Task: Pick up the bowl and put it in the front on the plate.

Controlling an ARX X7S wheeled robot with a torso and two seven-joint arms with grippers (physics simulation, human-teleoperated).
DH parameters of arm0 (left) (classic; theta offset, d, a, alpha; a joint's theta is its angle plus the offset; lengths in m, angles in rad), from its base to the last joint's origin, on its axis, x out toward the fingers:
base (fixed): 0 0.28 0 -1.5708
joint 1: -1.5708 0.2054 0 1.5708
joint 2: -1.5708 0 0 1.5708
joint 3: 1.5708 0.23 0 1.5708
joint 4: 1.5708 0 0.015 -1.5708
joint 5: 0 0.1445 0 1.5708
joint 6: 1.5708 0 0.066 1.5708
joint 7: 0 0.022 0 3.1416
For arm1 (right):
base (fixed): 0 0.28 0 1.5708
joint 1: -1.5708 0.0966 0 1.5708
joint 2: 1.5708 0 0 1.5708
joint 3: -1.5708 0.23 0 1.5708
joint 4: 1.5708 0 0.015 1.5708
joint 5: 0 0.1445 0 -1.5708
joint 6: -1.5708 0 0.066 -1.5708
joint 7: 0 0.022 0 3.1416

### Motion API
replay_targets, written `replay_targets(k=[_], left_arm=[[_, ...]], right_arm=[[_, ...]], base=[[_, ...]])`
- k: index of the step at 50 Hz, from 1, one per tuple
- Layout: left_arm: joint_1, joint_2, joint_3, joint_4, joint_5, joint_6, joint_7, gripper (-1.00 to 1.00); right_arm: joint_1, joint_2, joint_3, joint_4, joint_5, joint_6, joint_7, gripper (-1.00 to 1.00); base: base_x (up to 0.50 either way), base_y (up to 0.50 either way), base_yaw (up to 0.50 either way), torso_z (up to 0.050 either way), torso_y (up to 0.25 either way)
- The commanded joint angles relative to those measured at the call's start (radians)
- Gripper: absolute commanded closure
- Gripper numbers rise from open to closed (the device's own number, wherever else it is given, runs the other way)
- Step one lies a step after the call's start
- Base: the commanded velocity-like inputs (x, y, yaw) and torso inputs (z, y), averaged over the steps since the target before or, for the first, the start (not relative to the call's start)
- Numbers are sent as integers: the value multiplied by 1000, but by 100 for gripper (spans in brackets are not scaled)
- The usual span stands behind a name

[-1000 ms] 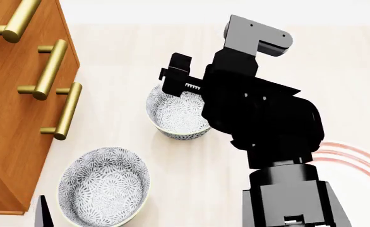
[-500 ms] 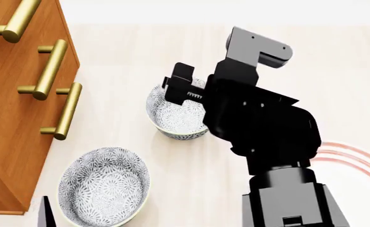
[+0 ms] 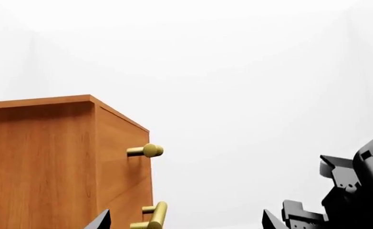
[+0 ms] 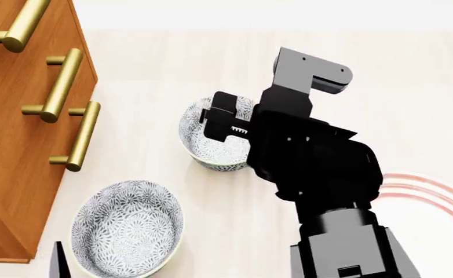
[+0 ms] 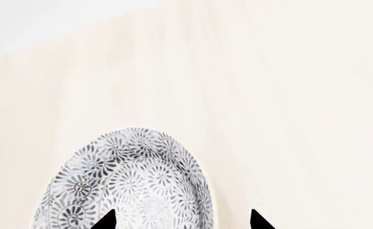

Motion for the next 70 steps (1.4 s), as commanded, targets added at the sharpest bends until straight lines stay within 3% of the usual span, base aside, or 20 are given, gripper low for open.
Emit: replay_targets(k=[1, 70], left_arm=[[-2, -4, 5, -2, 0, -2, -3, -100], [-11, -21, 34, -10, 0, -8, -27, -100]], right_arm=[[5, -4, -22, 38, 9, -22, -12, -100], [-18, -11, -144, 128, 76, -135, -40, -100]], base=[[0, 0, 0, 0, 0], [0, 0, 0, 0, 0]])
